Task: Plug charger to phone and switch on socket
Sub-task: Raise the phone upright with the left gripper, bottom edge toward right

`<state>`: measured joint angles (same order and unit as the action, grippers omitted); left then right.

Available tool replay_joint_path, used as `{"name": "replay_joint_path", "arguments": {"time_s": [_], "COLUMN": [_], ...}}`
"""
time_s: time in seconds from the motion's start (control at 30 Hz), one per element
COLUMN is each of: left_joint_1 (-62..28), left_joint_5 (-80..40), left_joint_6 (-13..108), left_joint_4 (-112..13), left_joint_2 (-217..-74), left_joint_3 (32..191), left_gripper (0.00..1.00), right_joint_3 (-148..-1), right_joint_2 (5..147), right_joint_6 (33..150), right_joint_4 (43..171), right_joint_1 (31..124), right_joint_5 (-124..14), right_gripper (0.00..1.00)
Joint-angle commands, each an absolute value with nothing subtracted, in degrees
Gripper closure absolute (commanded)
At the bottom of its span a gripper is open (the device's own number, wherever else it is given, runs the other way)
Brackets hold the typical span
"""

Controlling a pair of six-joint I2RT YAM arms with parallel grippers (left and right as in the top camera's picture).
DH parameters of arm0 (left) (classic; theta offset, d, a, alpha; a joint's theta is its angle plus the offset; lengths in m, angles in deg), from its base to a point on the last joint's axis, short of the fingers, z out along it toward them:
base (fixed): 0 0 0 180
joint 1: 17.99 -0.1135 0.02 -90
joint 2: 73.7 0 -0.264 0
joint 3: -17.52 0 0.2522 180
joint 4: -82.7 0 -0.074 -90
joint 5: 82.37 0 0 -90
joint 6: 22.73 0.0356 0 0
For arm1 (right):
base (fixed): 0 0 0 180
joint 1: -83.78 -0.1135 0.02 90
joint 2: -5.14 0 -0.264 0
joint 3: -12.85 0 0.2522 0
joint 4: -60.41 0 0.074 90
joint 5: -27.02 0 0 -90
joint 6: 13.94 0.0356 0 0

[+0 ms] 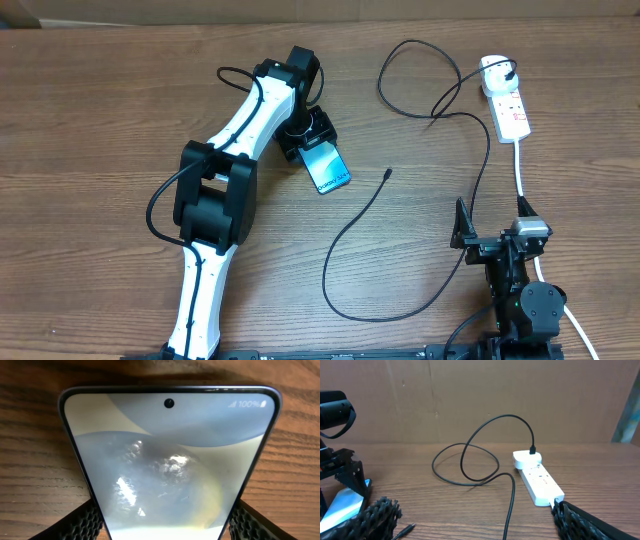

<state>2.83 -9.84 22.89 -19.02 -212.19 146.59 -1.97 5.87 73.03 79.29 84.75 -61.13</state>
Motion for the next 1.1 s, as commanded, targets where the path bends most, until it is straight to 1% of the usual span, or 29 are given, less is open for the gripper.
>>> {"name": "replay_joint_path", "arguments": {"time_s": [0.0,0.5,1.07], "left_joint_1": [2.89,1.03,-1.98], "left_joint_5": [-13.49,-20.44,-24.97], "left_joint_6": [24.90,29.68,32.68], "left_joint_4": [-19.09,-19.29,-18.83], "left_joint_2": [-216.50,-216.41,-216.39], "left_joint_3": [143.66,143.97,144.05], "left_gripper": [0.37,0.37,0.38], "right_joint_3": [-1.38,-1.38,-1.38], "right_joint_2": [5.30,5.30,5.30], "right_joint_6": [73.01,73.01,73.01], "right_joint_4": [79.01,78.99,79.01], "right_joint_1": [84.49,84.49,84.49], "right_joint_5": [-61.66,-61.66,-61.68], "right_gripper": [0.00,0.00,0.00]}}
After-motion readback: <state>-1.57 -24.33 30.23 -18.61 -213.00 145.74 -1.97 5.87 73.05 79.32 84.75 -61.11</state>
